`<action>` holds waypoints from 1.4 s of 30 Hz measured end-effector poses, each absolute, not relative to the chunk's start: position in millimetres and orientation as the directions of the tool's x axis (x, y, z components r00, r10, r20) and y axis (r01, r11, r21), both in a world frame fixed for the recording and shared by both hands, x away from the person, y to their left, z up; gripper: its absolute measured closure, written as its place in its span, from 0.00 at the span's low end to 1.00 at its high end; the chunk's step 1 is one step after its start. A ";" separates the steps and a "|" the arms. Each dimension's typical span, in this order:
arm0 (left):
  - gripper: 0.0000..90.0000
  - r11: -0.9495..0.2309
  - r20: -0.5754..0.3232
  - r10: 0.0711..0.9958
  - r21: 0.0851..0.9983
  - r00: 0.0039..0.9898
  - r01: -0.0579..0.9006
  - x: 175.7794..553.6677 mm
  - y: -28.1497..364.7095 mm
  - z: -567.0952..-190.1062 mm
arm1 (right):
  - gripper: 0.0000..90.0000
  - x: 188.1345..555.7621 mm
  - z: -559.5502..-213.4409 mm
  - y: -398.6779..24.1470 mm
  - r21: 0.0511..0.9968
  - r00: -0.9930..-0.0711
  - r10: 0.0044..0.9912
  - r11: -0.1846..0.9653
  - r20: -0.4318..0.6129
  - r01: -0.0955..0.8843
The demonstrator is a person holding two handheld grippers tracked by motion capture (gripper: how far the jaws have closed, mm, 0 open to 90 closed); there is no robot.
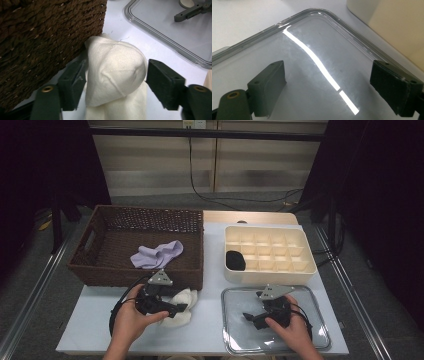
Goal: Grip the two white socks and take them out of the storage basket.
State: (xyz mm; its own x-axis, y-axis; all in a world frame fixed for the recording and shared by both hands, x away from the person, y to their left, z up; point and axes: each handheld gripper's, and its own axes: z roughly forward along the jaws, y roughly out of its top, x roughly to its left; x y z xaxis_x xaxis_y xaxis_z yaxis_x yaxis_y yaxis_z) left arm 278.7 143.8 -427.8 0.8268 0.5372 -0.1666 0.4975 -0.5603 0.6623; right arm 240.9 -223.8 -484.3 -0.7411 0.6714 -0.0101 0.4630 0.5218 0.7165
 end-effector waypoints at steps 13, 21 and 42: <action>0.59 -0.544 -0.140 0.527 0.702 0.838 0.460 278.6 145.0 -420.9 | 0.14 241.0 -484.3 -223.6 0.716 -0.740 0.673 0.520 -0.007 0.466; 0.66 -0.537 -0.163 0.542 0.687 0.824 0.489 280.9 143.0 -423.1 | 0.14 240.9 -484.3 -223.6 0.716 -0.740 0.672 0.521 -0.009 0.464; 0.73 -0.570 -0.196 0.544 0.627 0.816 0.531 291.0 120.7 -433.4 | 0.14 240.9 -484.2 -223.5 0.716 -0.740 0.673 0.521 -0.009 0.465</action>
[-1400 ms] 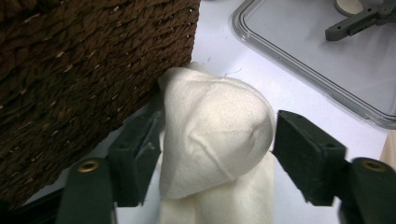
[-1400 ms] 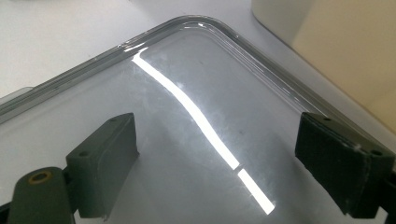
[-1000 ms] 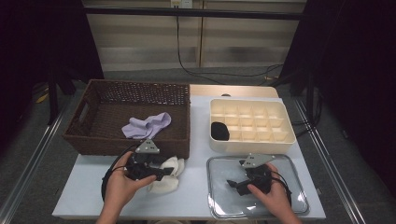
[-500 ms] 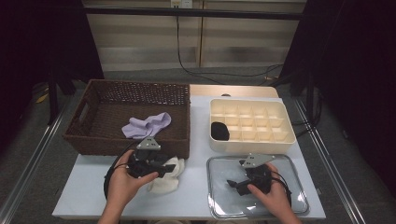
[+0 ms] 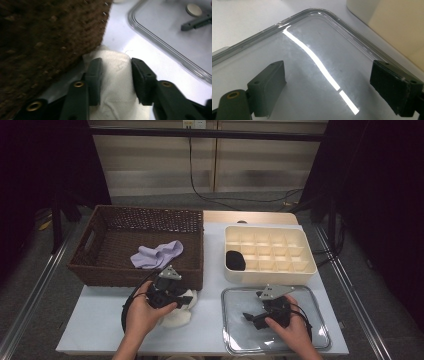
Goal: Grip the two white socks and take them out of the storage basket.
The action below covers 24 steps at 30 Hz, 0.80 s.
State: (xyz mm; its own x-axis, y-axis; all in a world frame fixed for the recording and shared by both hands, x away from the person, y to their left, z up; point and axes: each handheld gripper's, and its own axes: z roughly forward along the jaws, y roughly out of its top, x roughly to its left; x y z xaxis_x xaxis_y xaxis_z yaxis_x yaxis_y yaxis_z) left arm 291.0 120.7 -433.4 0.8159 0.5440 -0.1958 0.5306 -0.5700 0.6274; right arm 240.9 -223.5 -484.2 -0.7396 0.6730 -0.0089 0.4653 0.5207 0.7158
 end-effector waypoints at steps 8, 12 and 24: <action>0.82 -0.578 -0.199 0.500 0.648 0.843 0.496 286.7 121.3 -427.8 | 0.14 241.7 -482.2 -221.2 0.709 -0.731 0.682 0.514 0.004 0.483; 0.82 -0.581 -0.192 0.485 0.658 0.853 0.479 284.4 120.4 -425.2 | 0.14 243.3 -478.7 -216.7 0.713 -0.745 0.666 0.502 0.042 0.489; 0.77 -0.596 -0.167 0.453 0.674 0.876 0.437 271.3 115.8 -427.2 | 0.14 248.1 -474.2 -192.2 0.706 -0.785 0.619 0.541 0.033 0.457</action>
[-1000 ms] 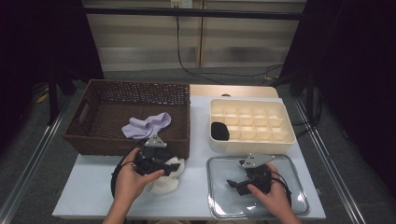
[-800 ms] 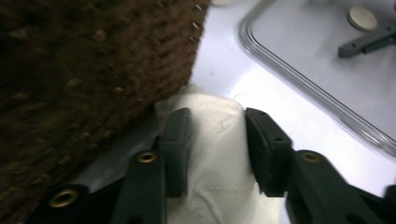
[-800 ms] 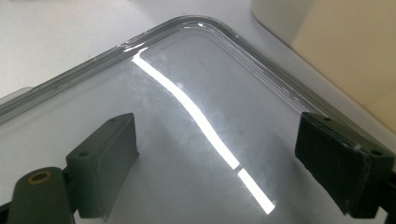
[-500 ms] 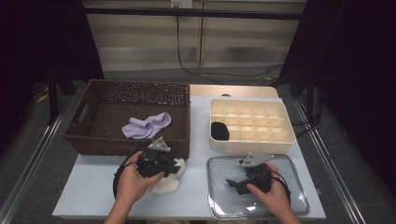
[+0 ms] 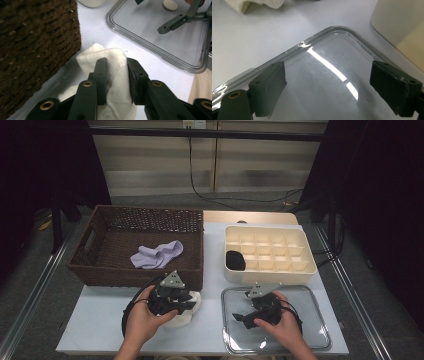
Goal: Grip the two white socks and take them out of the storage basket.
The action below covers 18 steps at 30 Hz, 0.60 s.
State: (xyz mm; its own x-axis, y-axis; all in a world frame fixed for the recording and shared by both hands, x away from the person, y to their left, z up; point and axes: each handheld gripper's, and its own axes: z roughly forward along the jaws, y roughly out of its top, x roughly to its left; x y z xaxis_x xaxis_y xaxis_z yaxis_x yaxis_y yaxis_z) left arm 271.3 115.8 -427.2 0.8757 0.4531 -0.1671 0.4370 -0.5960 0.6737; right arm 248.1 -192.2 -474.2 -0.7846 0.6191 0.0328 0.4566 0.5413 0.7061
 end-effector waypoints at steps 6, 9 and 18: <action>0.73 -0.605 -0.190 0.441 0.659 0.877 0.447 264.7 113.3 -432.8 | 0.15 252.0 -474.1 -185.4 0.702 -0.797 0.603 0.555 0.032 0.447; 0.72 -0.608 -0.191 0.440 0.656 0.878 0.447 262.3 112.8 -433.5 | 0.15 253.4 -472.8 -183.5 0.705 -0.804 0.594 0.554 0.036 0.442; 0.80 -0.617 -0.193 0.432 0.649 0.881 0.445 254.7 103.9 -435.5 | 0.16 253.4 -469.3 -178.8 0.706 -0.812 0.583 0.564 0.027 0.429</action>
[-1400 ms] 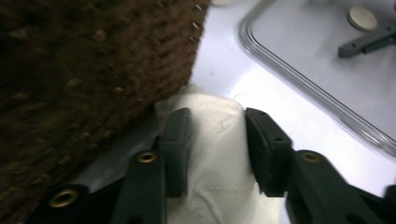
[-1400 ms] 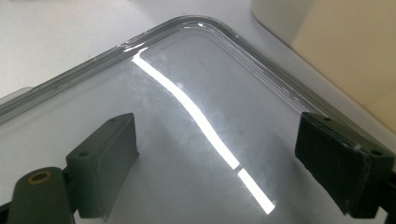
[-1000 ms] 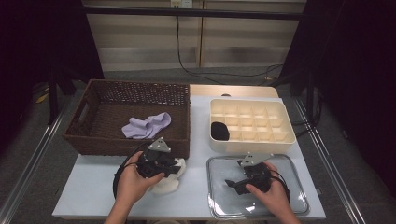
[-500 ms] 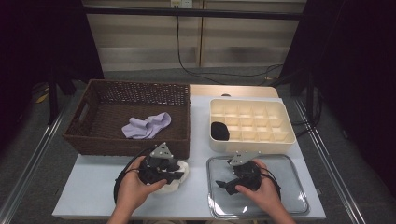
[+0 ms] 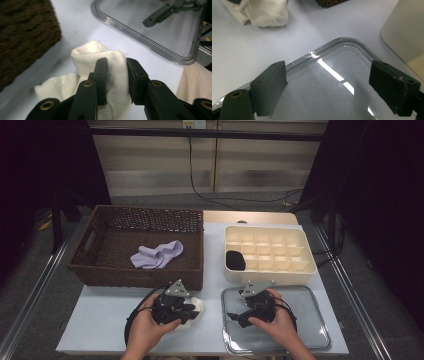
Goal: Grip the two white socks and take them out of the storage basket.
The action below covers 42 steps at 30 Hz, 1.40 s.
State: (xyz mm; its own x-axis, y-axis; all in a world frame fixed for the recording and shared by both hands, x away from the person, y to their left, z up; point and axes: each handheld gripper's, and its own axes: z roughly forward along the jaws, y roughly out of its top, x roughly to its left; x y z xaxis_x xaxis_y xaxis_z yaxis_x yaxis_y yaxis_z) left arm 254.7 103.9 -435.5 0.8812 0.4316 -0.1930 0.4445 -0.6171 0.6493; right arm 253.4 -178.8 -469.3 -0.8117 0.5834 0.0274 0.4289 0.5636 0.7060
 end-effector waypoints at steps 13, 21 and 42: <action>0.80 -0.562 -0.232 0.427 0.690 0.874 0.457 254.1 91.6 -439.0 | 0.19 251.5 -468.2 -173.1 0.712 -0.837 0.545 0.569 0.048 0.411; 0.70 -0.544 -0.205 0.445 0.711 0.872 0.445 256.4 94.8 -433.8 | 0.21 249.5 -464.9 -168.1 0.724 -0.843 0.534 0.560 0.057 0.403; 0.79 -0.580 -0.274 0.463 0.625 0.843 0.522 253.0 117.2 -437.3 | 0.21 250.4 -466.3 -154.9 0.707 -0.868 0.494 0.597 0.049 0.379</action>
State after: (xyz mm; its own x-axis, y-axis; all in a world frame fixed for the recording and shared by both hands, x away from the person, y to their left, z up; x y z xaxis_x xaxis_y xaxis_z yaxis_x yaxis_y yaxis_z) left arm 253.0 117.2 -437.3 0.8428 0.4633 -0.2738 0.5221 -0.5804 0.6249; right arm 250.4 -154.9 -466.3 -0.8679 0.4944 0.0485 0.3794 0.5965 0.7073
